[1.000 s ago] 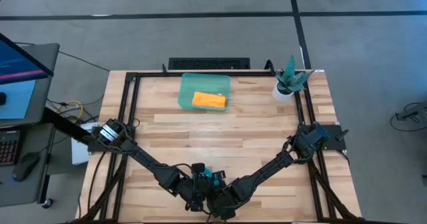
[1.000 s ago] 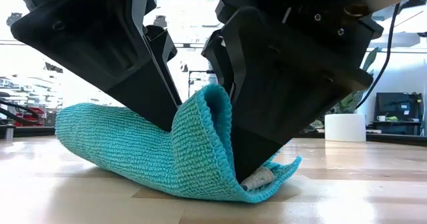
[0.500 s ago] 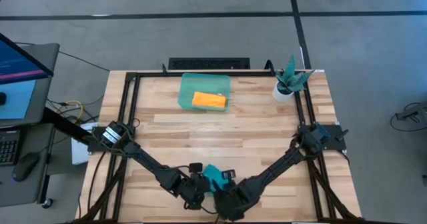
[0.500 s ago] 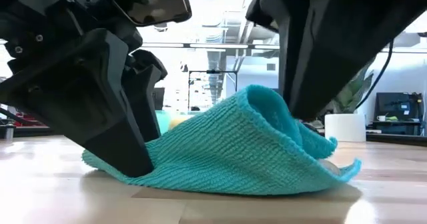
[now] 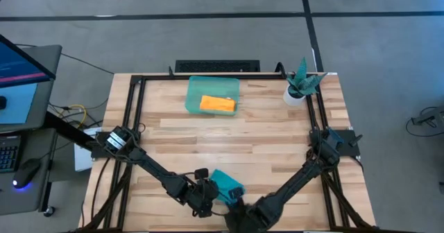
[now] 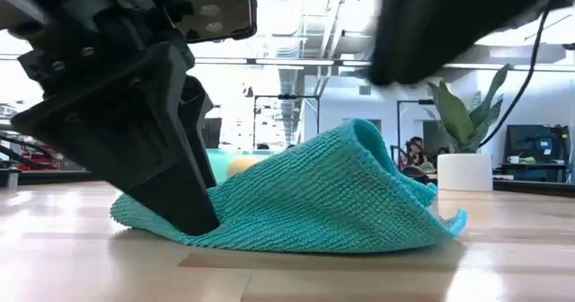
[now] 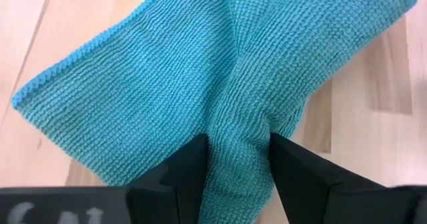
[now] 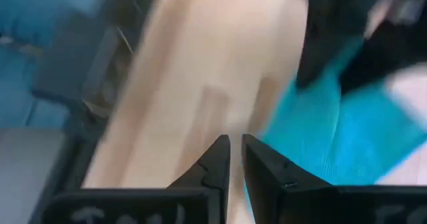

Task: Roll microfiber towels into tight, uniform cylinder then place into a basket
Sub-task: Roll the blue microfiber towel

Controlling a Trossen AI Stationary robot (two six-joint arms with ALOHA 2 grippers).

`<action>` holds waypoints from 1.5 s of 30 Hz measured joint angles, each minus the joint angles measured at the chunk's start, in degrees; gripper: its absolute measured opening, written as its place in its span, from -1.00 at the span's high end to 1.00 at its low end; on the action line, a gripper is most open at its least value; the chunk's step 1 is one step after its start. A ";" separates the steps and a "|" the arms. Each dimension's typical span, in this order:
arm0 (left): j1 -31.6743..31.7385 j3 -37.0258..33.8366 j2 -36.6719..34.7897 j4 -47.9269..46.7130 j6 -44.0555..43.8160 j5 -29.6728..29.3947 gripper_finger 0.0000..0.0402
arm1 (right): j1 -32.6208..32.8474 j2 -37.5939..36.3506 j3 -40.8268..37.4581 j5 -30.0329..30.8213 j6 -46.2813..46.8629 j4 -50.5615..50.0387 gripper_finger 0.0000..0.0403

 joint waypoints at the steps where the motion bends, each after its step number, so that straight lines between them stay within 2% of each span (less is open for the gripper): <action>1: 0.00 0.01 0.00 -0.02 -1.63 -0.05 0.23 | 0.28 0.09 0.08 1.59 -1.68 1.83 0.68; 4: 0.02 0.04 0.00 0.06 -5.29 -0.17 0.23 | -0.13 1.30 0.19 3.00 -4.71 4.84 0.68; 10: -0.09 0.01 0.00 0.28 -6.67 -0.01 0.23 | -2.70 3.37 -0.10 3.38 -3.69 4.86 0.68; 14: -0.09 0.00 -0.01 0.23 -6.91 0.14 0.23 | -4.02 3.37 -0.87 5.06 0.77 3.26 0.69; 19: -0.04 -0.01 -0.02 0.28 -6.88 -0.04 0.23 | -3.63 3.34 -0.91 12.68 6.13 -0.02 0.69; 25: -0.20 0.01 0.07 0.53 -6.43 -1.48 0.23 | -5.04 3.34 -0.95 15.34 14.43 -4.67 0.69; 29: -0.22 -0.01 0.10 0.55 -5.81 -2.55 0.23 | -5.95 3.32 -1.87 14.64 17.76 -6.29 0.69; 34: -0.59 -0.03 0.15 0.39 -3.91 -4.69 0.23 | -6.16 3.23 -5.82 9.94 17.98 -2.86 0.69; 45: -2.68 -0.07 -0.86 -0.44 0.30 -11.52 0.23 | -5.47 3.08 -7.18 9.25 17.98 -2.12 0.69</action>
